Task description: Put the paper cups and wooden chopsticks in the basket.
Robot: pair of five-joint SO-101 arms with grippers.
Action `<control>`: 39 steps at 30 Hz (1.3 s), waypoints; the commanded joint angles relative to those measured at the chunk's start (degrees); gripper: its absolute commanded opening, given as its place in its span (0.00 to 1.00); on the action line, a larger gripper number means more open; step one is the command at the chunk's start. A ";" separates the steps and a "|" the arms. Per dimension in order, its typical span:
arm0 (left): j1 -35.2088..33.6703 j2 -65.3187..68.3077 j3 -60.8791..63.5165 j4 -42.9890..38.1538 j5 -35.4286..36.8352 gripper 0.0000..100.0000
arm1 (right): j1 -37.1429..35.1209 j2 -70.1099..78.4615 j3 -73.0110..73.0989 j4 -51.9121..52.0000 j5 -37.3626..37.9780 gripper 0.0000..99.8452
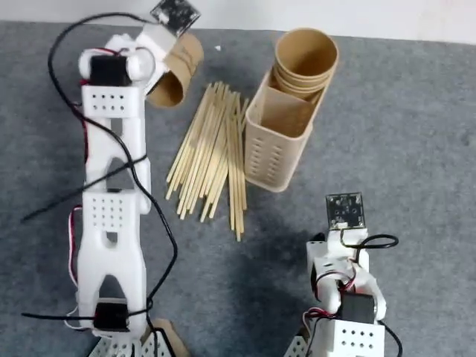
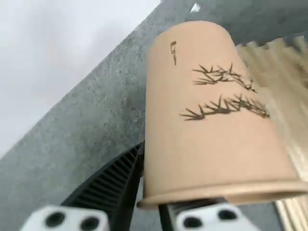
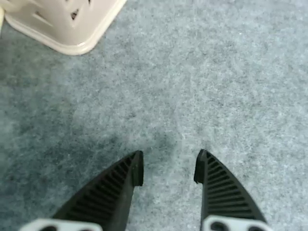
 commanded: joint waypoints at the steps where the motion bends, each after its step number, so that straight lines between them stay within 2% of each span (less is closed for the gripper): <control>1: 3.91 -16.31 -1.01 5.63 1.76 0.00 | -0.31 -0.57 0.66 0.22 -0.35 0.18; 3: 5.67 -22.46 0.84 5.54 1.93 0.00 | -0.31 -0.57 0.66 0.22 -0.35 0.18; 7: 13.58 -33.36 7.52 4.57 0.35 0.00 | -0.31 -0.57 0.66 0.22 -0.35 0.18; 12: 20.97 -37.32 18.07 -3.87 -0.26 0.00 | -0.31 -0.57 0.66 0.22 -0.35 0.18; 19: 22.99 -37.23 31.34 -17.05 0.09 0.00 | -0.31 -0.57 0.66 0.22 -0.35 0.18; 23: 25.19 -37.23 33.54 -19.16 0.09 0.01 | -0.31 -0.57 0.66 0.22 -0.35 0.18; 28: 25.45 -37.23 38.11 -21.89 0.09 0.08 | -0.31 -0.57 0.66 0.22 -0.35 0.18; 36: 25.27 -37.32 38.37 -22.59 0.09 0.08 | -0.31 -0.57 0.66 0.22 -0.35 0.18; 39: 25.19 -37.23 38.37 -26.02 4.04 0.08 | -0.31 -0.57 0.66 0.22 -0.35 0.18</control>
